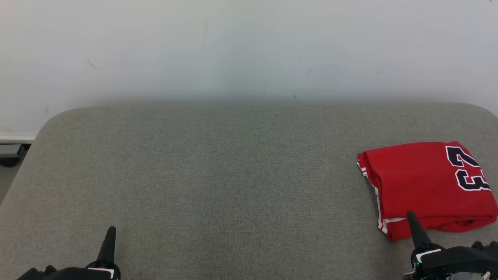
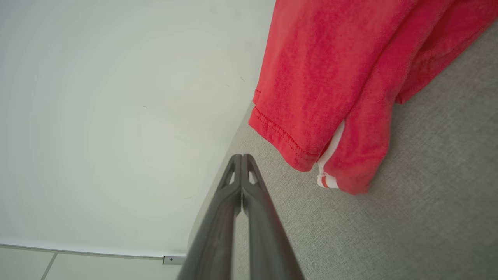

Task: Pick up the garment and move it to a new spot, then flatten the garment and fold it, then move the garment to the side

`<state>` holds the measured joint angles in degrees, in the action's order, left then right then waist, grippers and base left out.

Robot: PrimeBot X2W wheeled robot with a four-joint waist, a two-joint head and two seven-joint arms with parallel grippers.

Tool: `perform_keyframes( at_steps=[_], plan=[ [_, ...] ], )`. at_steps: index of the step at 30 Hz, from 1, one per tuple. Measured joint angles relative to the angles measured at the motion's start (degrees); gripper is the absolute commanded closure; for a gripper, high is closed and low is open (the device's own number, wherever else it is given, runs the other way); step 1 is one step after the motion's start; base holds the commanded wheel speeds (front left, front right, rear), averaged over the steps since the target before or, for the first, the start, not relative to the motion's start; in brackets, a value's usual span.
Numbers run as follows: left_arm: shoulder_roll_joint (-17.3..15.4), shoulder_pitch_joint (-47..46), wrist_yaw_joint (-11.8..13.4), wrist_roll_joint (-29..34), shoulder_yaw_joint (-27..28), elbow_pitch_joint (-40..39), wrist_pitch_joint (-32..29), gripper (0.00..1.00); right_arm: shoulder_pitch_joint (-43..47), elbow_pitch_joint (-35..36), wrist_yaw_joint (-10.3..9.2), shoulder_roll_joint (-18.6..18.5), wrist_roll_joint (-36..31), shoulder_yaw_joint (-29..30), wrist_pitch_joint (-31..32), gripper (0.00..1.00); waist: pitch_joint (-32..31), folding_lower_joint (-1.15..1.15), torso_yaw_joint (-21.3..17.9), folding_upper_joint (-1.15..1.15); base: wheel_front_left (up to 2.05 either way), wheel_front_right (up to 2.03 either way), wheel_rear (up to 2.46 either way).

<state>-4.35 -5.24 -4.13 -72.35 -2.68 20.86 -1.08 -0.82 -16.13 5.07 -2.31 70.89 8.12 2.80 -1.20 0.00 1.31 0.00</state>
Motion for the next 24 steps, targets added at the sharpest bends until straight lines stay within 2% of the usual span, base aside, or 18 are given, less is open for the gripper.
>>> perform_keyframes(
  at_steps=[24],
  plan=[
    [1.41,0.0,-2.01,-13.29,5.75,-2.54,-4.03,1.0,-2.43,-0.65,1.24,-0.01,14.82,-0.19,2.77,1.0,0.94,0.0,-0.95,0.0,0.0,0.0,0.0]
  ],
)
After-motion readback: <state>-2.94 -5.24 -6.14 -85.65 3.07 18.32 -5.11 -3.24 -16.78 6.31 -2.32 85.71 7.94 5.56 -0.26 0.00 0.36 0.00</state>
